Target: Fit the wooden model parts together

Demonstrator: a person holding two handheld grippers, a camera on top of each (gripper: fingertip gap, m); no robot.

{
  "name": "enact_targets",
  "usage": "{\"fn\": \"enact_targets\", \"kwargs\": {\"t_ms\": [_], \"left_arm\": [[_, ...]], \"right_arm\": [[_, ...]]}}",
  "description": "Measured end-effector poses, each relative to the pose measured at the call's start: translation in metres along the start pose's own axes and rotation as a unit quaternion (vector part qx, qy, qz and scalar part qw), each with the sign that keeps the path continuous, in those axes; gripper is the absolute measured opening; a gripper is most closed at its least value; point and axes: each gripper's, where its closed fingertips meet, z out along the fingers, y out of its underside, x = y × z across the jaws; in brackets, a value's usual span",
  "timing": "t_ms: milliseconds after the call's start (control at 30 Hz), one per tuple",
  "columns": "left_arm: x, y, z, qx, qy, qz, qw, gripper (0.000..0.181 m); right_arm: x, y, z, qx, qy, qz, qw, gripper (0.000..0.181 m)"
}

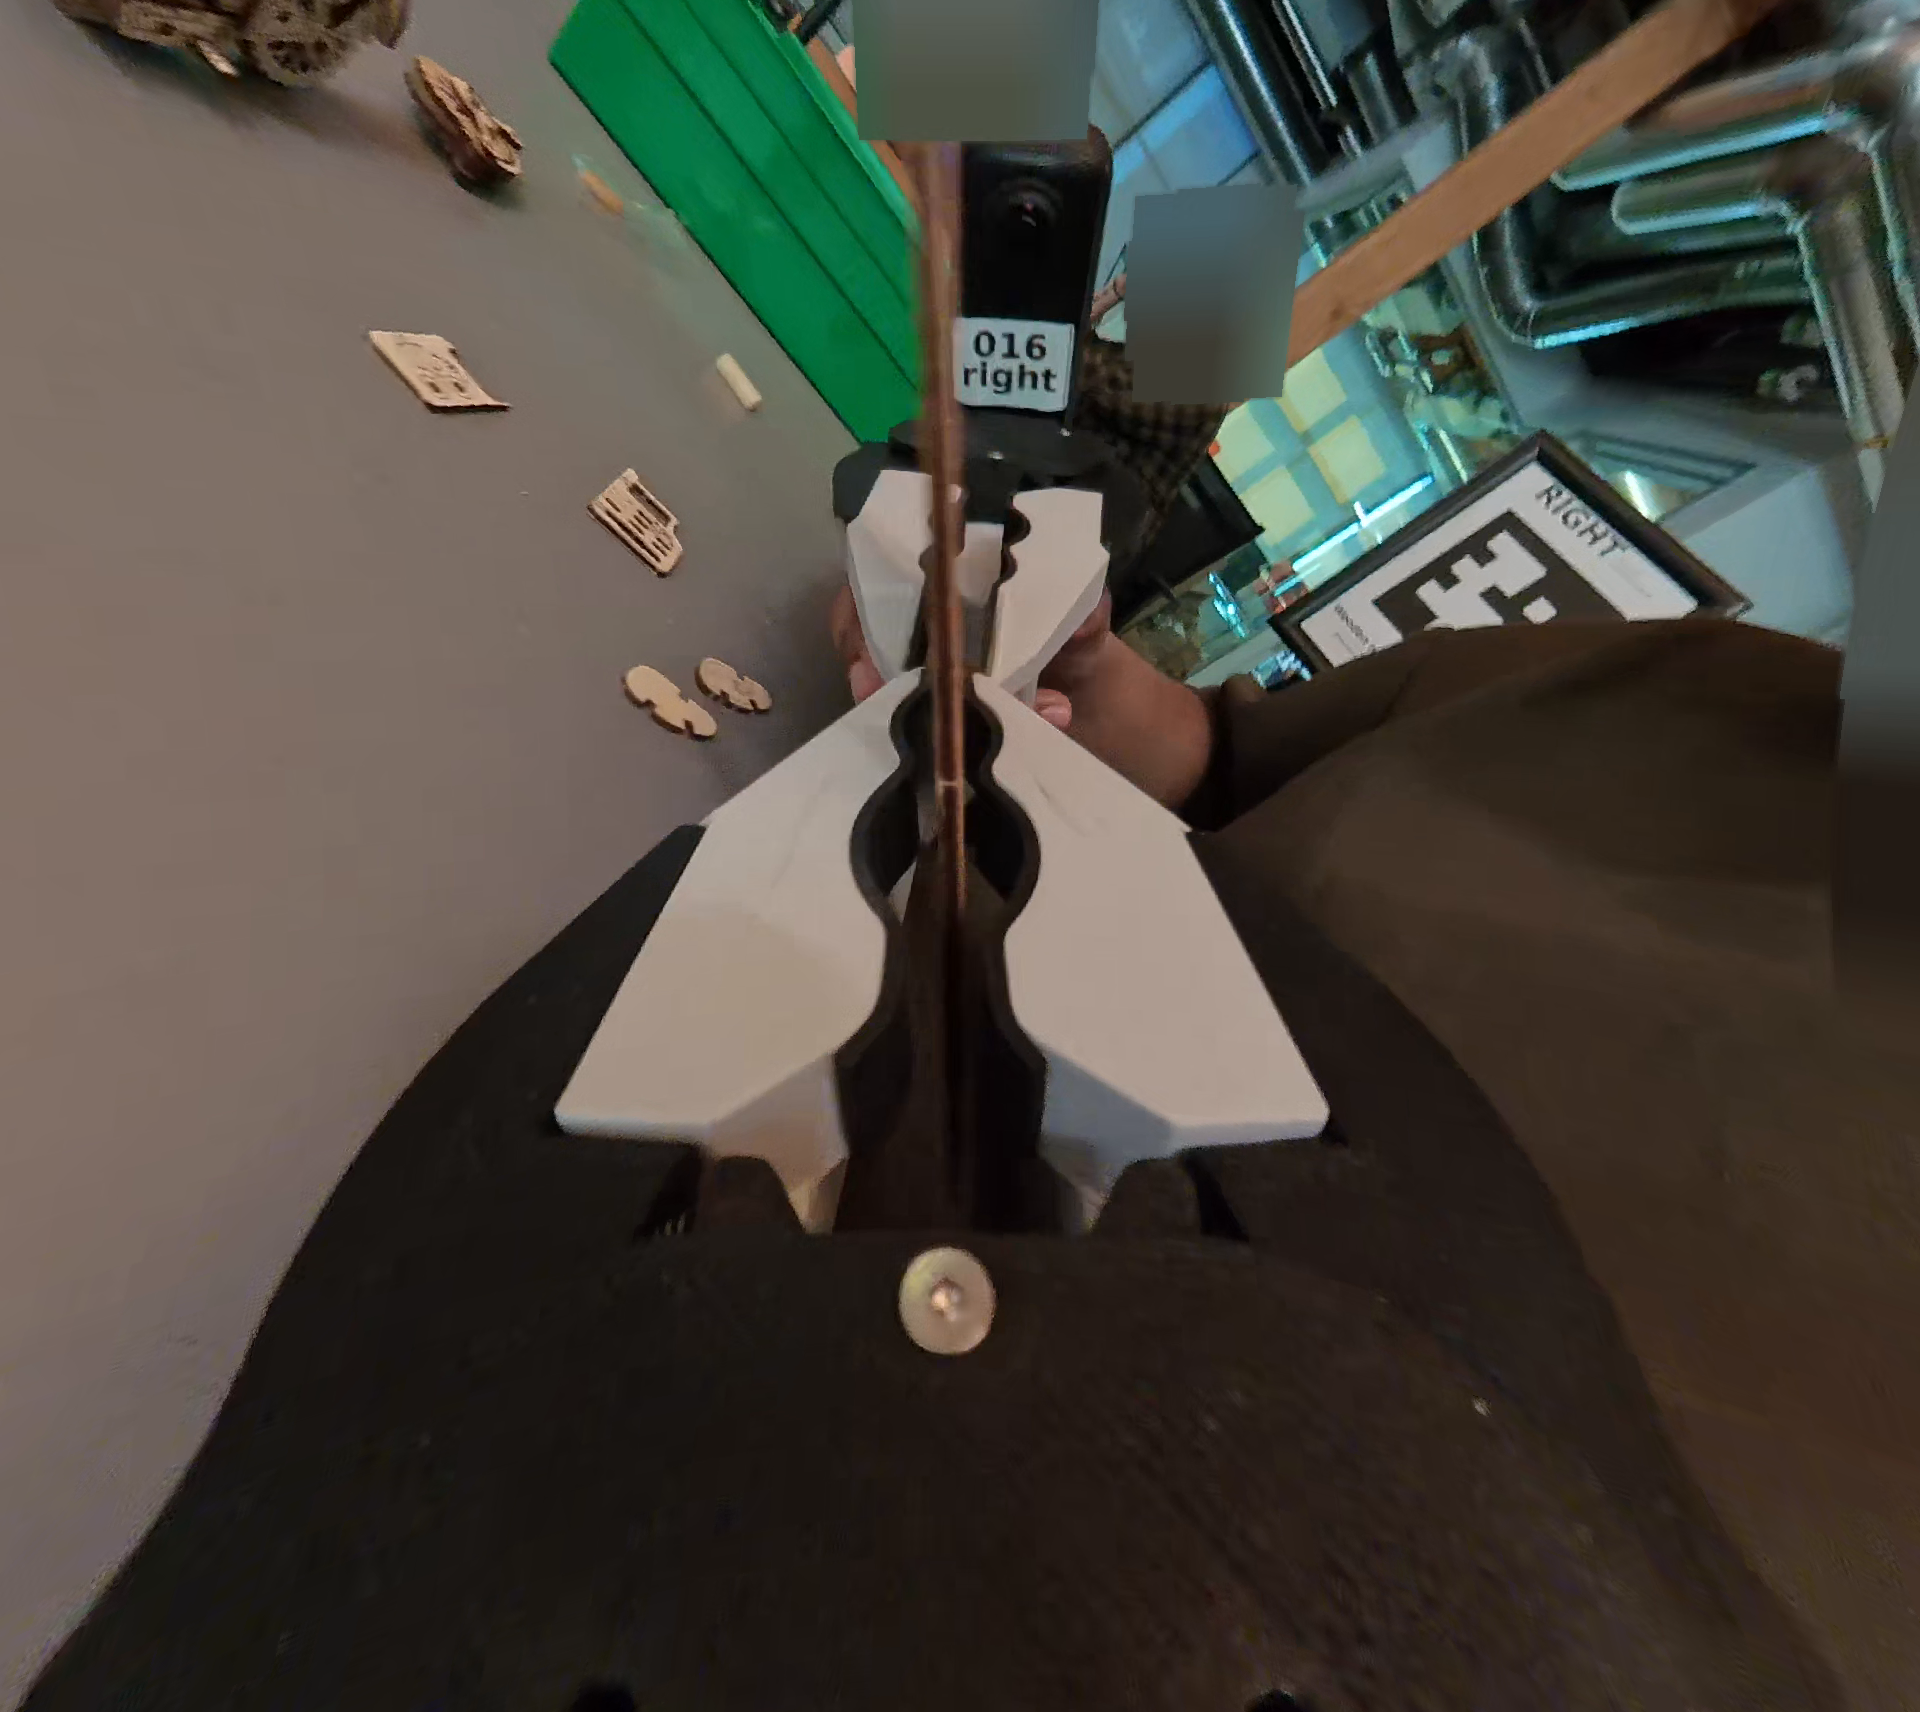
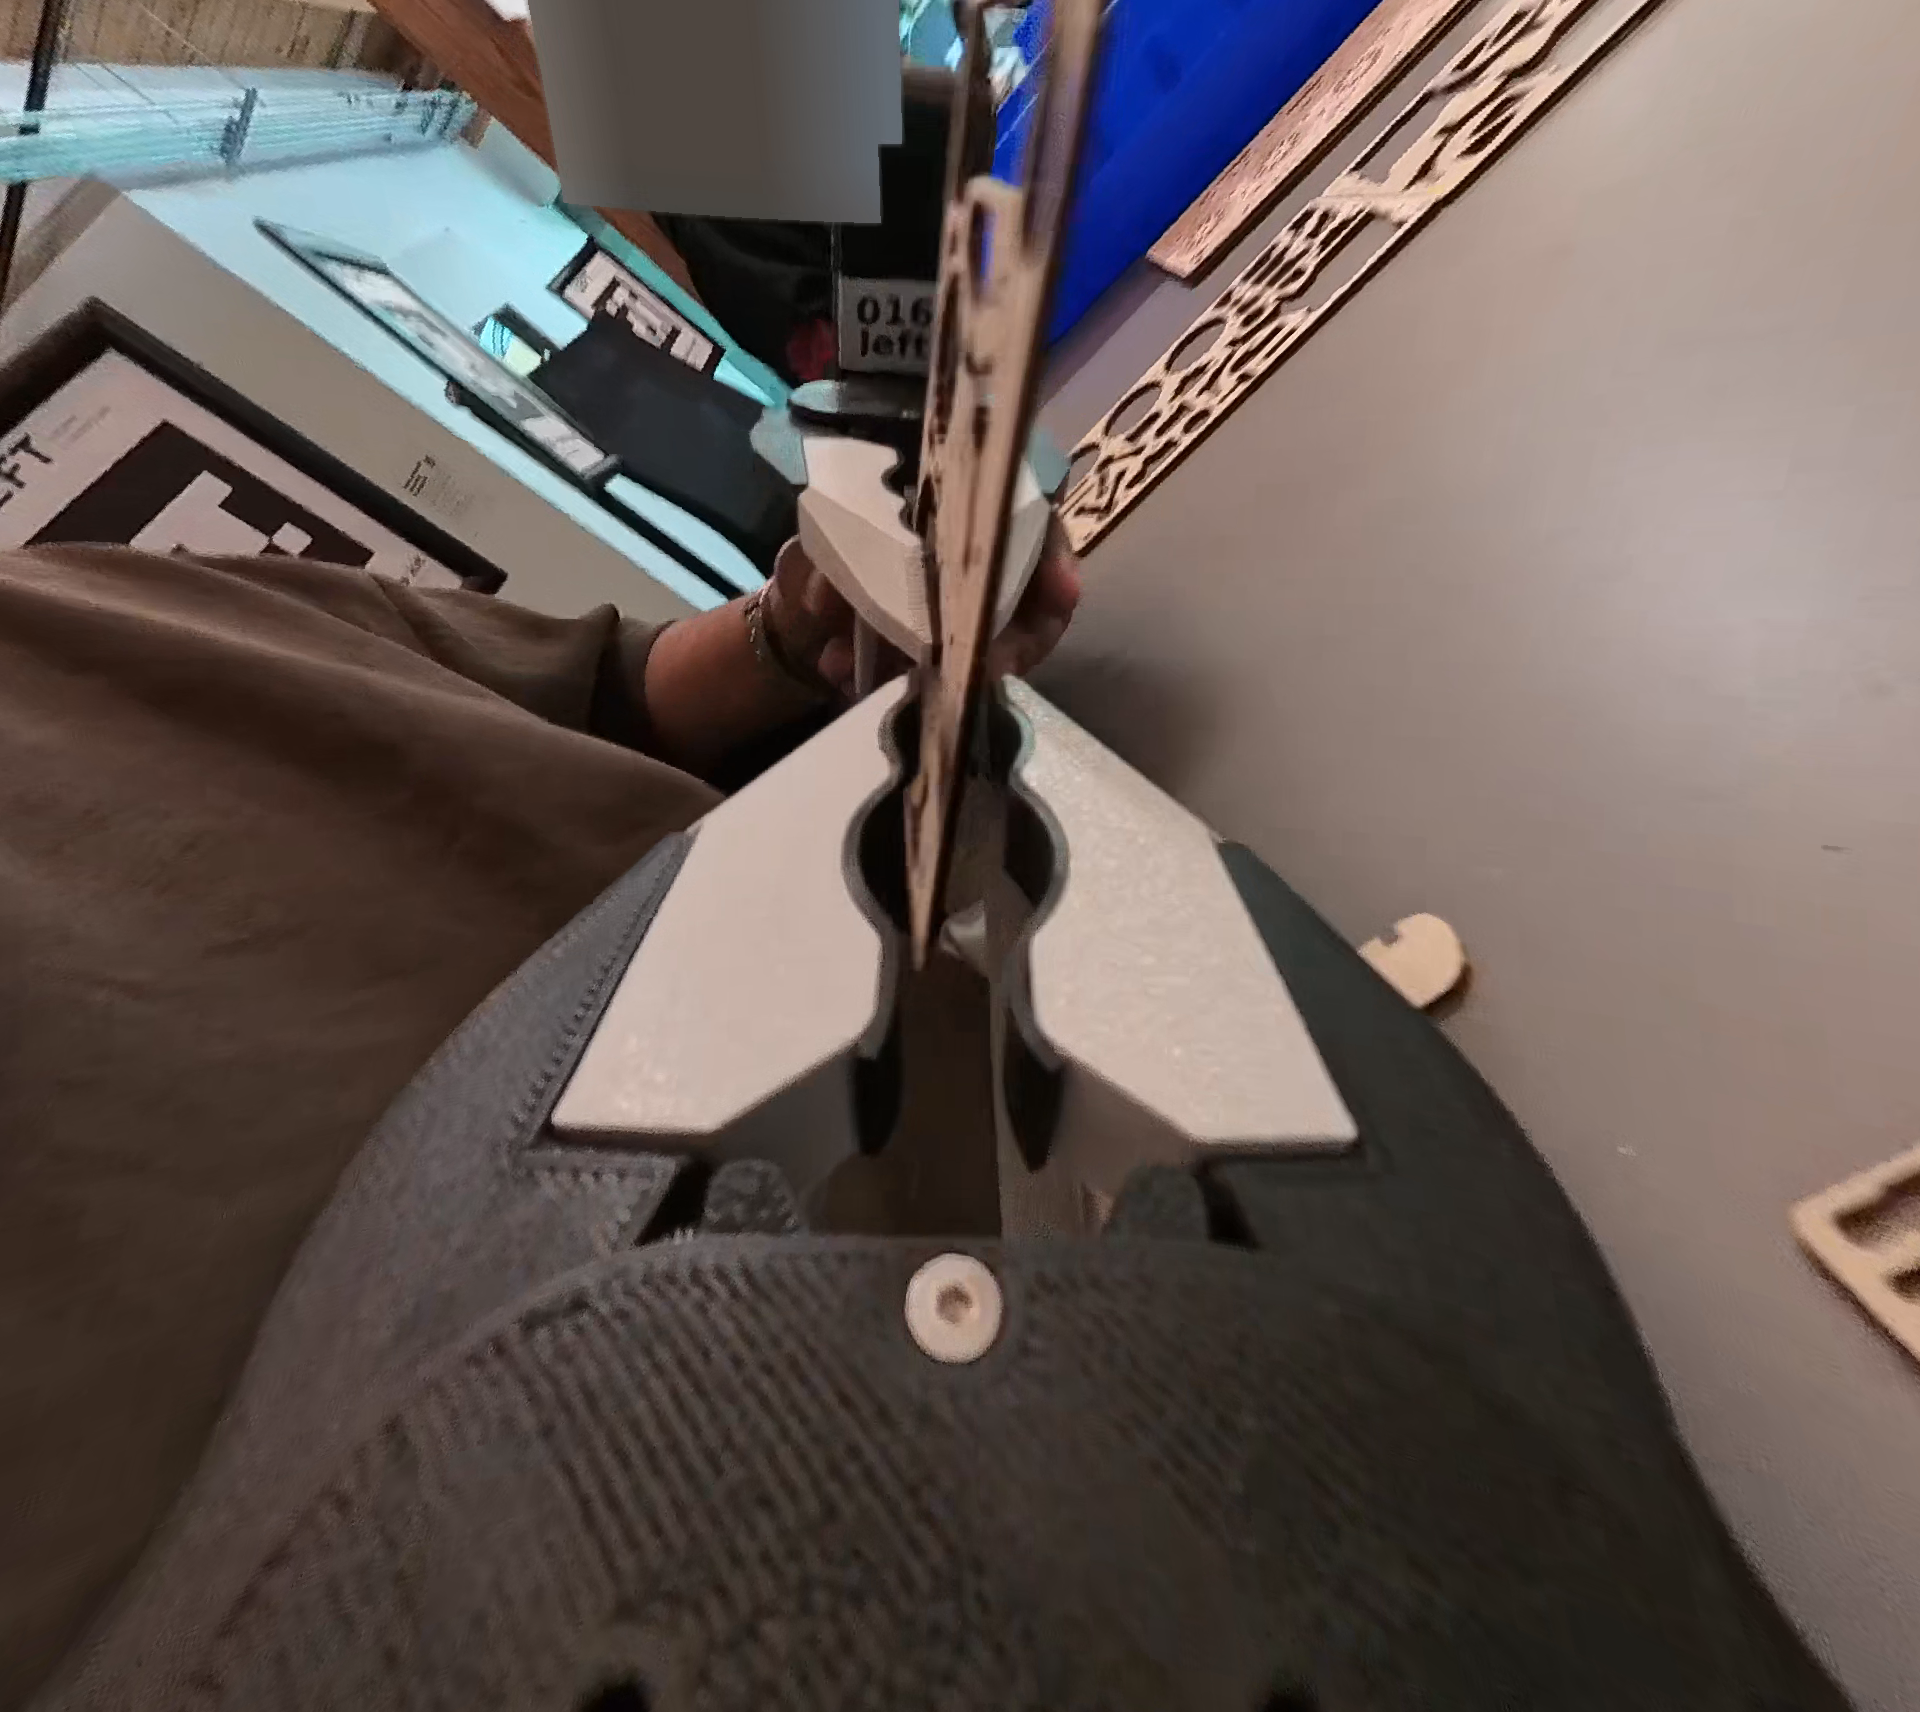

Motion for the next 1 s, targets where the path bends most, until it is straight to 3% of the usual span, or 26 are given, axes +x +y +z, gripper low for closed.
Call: {"fn": "enact_targets", "kwargs": {"t_ms": [167,600,1000], "left_arm": [[-0.007,-0.005,-0.003,0.022,-0.017,-0.016,0.999,0.0],[-0.012,0.001,0.005,0.015,-0.08,0.047,0.996,0.0],[-0.016,0.002,0.005,0.014,-0.091,0.039,0.995,0.0]], "right_arm": [[0.01,-0.016,-0.011,0.045,0.019,0.009,0.999,0.014],[0.015,-0.008,-0.004,0.037,0.03,0.033,0.998,0.006],[0.019,-0.005,-0.002,0.031,0.038,0.041,0.998,0.007]]}}
